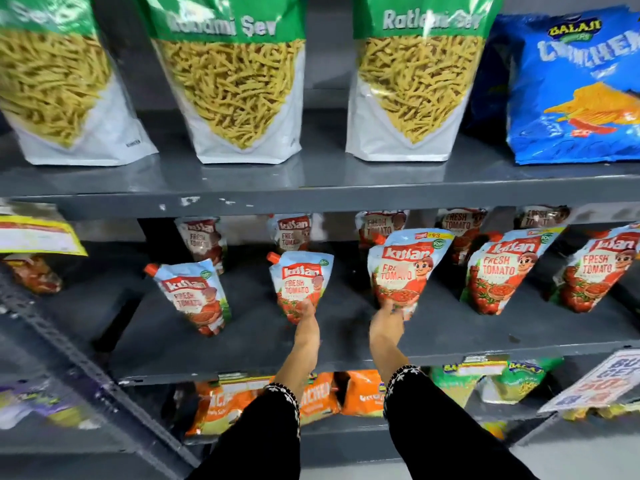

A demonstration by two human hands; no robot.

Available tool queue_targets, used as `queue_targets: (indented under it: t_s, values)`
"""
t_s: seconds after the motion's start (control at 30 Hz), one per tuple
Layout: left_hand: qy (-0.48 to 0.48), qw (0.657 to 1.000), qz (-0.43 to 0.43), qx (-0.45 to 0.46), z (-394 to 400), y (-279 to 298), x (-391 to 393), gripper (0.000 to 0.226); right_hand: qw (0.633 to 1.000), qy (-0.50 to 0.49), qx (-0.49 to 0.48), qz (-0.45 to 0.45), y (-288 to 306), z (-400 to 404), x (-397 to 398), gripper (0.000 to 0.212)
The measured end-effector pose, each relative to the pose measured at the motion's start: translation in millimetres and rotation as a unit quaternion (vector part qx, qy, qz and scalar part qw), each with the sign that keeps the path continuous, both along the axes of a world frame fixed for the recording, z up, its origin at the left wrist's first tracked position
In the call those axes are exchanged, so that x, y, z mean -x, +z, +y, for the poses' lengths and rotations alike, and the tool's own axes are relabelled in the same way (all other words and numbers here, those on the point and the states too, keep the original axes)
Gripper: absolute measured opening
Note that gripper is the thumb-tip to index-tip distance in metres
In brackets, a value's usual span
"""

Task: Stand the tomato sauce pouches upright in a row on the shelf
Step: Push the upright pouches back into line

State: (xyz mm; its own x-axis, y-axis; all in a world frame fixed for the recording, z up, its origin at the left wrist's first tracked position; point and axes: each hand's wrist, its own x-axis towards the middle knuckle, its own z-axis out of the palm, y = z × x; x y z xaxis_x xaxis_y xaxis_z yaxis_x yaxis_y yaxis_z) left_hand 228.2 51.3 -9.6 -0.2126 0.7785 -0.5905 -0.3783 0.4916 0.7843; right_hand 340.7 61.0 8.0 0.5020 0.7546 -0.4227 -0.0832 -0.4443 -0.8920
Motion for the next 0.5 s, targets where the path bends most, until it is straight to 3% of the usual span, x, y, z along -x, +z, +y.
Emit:
queue_targets:
  t_s: [0.1,0.2,0.5]
  values:
    - [-0.009,0.999,0.037,-0.004,-5.2,-6.0,39.3,0.073,0.992,0.054,-0.004,0.113,-12.4,7.8,42.9,0.067]
    - [0.003,0.999,0.036,-0.024,1.1,3.0,73.4,0.078,0.975,0.086,0.013,0.202,9.1,-4.2,74.6,0.055]
    - [-0.087,0.995,-0.014,-0.057,6.1,35.8,97.6,0.073,0.968,0.137,0.001,0.208,29.8,-6.4,99.9,0.058]
